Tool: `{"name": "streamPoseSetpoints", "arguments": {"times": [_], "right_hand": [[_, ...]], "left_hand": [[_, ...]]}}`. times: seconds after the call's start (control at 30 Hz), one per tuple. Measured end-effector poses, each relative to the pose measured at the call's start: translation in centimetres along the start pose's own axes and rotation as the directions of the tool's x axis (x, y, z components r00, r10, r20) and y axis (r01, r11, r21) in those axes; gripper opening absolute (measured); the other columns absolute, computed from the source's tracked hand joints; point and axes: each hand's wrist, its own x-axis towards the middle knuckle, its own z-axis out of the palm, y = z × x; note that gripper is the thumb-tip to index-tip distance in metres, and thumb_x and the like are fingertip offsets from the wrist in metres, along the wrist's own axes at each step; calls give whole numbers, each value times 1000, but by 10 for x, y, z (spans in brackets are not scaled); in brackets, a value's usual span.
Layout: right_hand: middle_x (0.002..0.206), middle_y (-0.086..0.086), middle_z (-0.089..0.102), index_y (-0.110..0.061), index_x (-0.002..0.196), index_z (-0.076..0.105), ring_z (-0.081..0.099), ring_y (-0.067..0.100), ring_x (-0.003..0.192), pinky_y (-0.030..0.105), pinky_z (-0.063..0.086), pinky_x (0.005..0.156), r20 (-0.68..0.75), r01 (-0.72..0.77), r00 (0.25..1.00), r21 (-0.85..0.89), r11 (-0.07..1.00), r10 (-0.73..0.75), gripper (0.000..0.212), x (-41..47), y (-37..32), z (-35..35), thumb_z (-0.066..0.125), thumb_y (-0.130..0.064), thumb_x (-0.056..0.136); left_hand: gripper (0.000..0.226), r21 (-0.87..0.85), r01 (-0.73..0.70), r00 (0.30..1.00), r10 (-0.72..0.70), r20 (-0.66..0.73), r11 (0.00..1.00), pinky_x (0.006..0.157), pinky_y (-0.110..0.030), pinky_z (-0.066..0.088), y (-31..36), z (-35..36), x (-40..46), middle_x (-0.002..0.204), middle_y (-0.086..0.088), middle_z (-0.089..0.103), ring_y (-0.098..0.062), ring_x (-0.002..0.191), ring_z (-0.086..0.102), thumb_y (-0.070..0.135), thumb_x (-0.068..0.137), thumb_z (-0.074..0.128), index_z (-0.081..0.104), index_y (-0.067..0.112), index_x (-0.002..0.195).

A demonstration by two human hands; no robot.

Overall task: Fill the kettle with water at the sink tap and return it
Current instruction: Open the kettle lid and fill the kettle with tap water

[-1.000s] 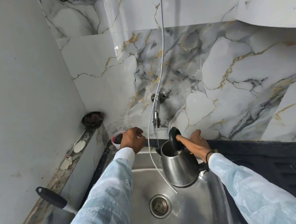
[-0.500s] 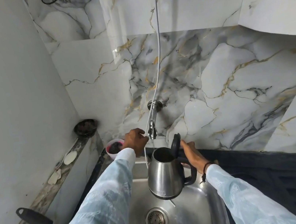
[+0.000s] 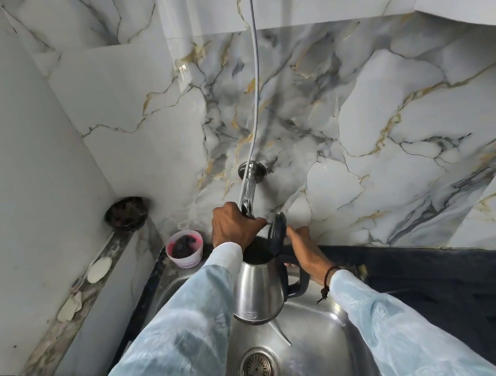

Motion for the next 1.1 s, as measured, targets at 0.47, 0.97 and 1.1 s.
{"name": "streamPoseSetpoints", "arguments": {"times": [0.47,0.97,1.1], "right_hand": [[129,13,61,-5,135,48,66,23,110,36,58,79,14,62,998,29,998,-62,72,9,-10,1,41,-65,96],[140,24,65,1,141,53,64,38,128,56,55,109,31,52,998,-1,999,-52,70,8,-12,0,42,-59,106],[137,25,67,0,141,55,68,39,124,53,57,104,29,50,998,-10,999,-50,67,4,-14,0,42,-58,108]], "left_hand": [[28,-33,-174,966,177,187,984,56,-23,42,-21,-11,26,68,-3,65,-17,63,57,42,62,81,65,20,69],[81,152,-362,931,348,109,920,99,-42,49,-45,-34,22,125,-8,66,-29,116,62,71,78,38,60,19,136],[80,415,-407,875,478,-81,814,128,-55,8,-69,-60,22,174,2,5,-27,160,3,70,95,20,14,28,163]]}}
